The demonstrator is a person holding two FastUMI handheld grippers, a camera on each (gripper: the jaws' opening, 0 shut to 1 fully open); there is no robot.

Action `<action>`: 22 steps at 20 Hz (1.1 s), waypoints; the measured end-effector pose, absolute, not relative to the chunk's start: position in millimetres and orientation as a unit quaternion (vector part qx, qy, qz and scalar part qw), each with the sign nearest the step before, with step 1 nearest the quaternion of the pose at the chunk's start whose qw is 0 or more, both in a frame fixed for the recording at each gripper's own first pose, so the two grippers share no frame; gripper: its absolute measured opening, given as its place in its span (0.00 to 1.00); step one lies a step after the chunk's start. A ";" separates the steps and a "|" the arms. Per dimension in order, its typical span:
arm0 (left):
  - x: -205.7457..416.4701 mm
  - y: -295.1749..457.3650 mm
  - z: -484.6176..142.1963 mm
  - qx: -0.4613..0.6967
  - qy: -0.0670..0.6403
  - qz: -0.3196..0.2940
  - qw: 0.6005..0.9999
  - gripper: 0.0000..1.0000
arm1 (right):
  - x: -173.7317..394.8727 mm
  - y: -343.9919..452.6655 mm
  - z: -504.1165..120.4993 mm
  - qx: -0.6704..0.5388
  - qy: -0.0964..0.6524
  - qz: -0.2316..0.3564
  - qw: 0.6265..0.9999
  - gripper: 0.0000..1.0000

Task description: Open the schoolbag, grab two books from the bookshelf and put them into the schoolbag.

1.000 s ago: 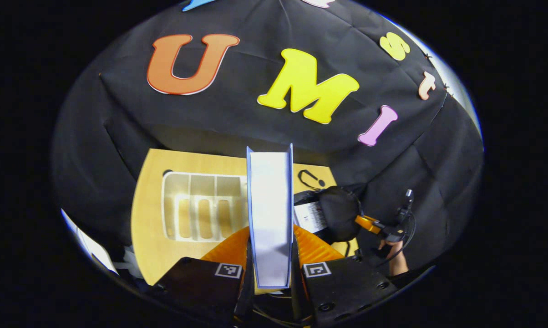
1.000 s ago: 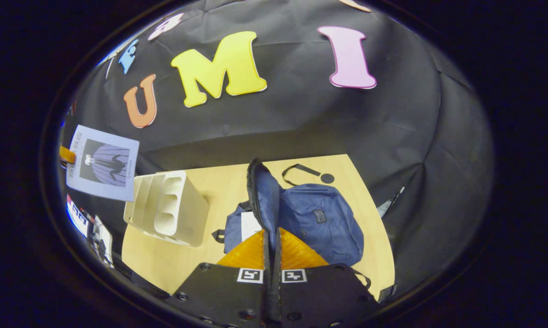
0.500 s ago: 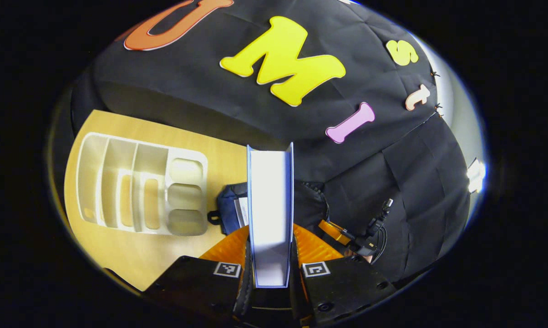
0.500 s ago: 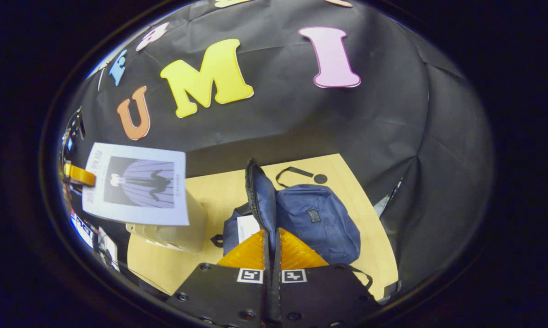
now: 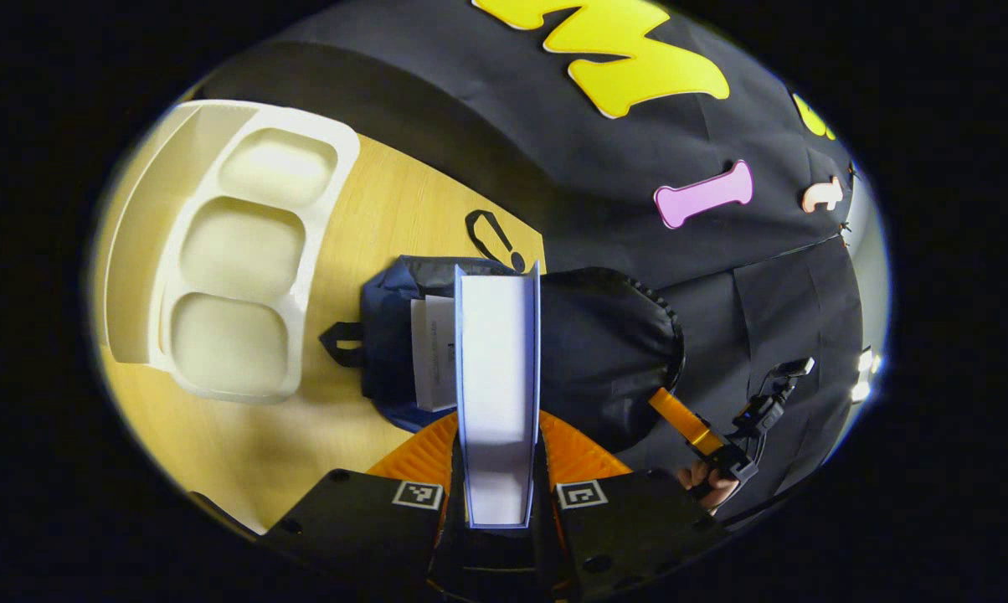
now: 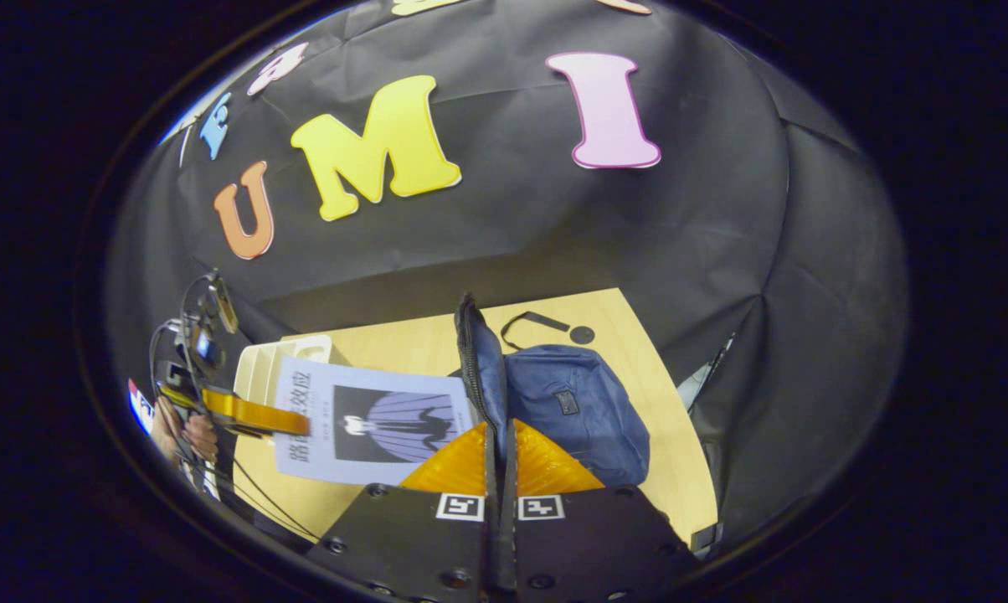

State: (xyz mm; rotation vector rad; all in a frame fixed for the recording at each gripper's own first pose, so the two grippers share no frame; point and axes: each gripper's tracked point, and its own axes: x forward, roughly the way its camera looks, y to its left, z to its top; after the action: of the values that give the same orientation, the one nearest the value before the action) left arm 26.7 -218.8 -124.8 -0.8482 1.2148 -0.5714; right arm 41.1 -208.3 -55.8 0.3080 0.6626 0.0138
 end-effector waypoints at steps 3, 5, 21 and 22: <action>31.0 -239.0 -144.3 -0.387 0.544 -0.264 0.696 0.35 | 43.3 -210.8 -44.5 0.147 0.315 0.005 0.938 0.00; 33.1 -251.2 -159.0 -0.386 0.546 -0.265 0.695 0.35 | 44.9 -213.8 -36.7 0.142 0.306 0.003 0.941 0.00; 46.0 -321.7 -204.3 -0.472 0.539 -0.312 0.624 0.35 | 41.7 -159.3 -85.3 0.099 0.368 0.046 0.923 0.03; 46.1 -323.6 -207.7 -0.471 0.543 -0.312 0.621 0.35 | 43.2 -161.0 -86.4 0.098 0.369 0.044 0.923 0.01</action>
State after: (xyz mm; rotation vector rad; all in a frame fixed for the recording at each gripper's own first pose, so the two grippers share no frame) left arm 46.1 -323.6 -207.7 -1.0825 1.2490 -0.7181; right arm 43.2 -161.0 -86.4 0.2021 0.7575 0.0903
